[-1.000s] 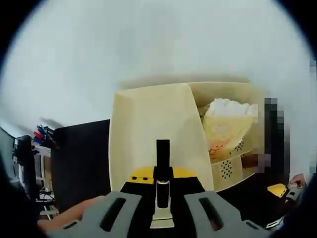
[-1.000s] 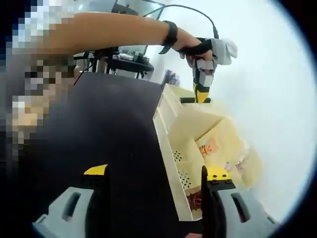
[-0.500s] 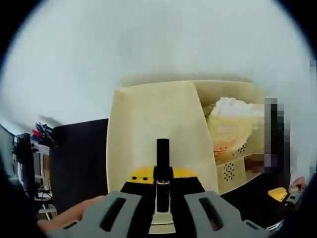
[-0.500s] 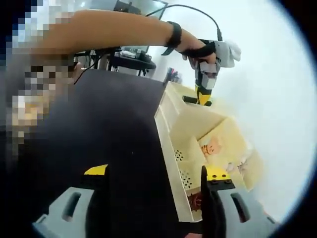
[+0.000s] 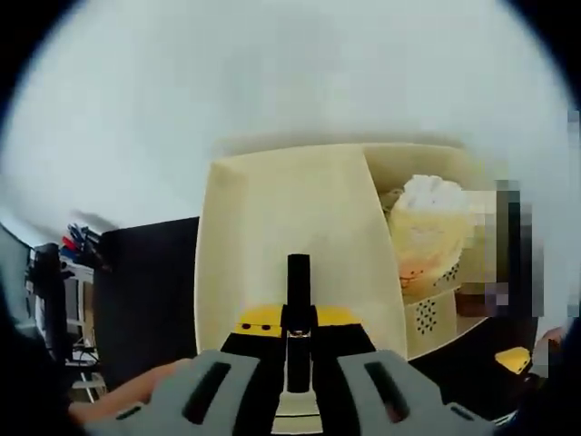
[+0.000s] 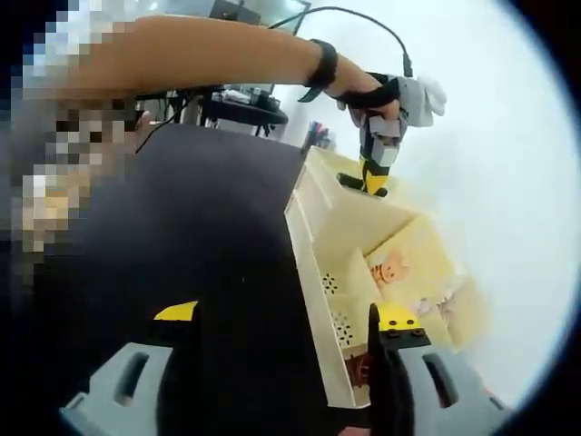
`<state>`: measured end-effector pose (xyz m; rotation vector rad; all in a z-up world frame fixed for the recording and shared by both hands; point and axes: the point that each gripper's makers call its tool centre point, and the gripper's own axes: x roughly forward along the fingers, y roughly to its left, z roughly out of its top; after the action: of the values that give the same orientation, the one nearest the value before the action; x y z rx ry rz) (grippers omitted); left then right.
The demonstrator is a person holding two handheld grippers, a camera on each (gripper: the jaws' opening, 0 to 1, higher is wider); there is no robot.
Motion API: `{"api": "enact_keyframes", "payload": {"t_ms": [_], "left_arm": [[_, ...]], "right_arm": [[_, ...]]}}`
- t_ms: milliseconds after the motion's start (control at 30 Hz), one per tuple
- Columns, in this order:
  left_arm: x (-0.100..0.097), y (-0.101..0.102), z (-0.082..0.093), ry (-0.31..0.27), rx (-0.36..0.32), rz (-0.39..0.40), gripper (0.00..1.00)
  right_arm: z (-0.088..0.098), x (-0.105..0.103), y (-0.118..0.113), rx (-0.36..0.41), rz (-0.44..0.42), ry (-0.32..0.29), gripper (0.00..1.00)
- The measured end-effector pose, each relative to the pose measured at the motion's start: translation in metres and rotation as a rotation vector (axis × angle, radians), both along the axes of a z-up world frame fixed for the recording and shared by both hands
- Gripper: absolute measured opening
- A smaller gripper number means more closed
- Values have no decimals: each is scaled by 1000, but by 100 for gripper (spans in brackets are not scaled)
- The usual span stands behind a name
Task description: Open the drawer, pick up the cosmetic bottles from the table one by one, place them into the drawer, release the gripper, close the drawer, and move the gripper away
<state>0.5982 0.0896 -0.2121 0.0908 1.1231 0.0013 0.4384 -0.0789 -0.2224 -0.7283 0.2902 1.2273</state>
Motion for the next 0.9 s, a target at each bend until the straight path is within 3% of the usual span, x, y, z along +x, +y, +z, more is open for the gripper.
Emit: {"api": "enact_keyframes", "payload": {"t_ms": [500,767,900], "left_arm": [[11,5,1,-33,-28,2,11],[11,6,14,-62,-46,4,12],[1,3,19,-78,-41,-1,16]], "right_arm": [[-4,1,1,-10,4,3,67],[-4,3,3,-12,8,4,67],[-5,1,5,-12,18,11,67]]}}
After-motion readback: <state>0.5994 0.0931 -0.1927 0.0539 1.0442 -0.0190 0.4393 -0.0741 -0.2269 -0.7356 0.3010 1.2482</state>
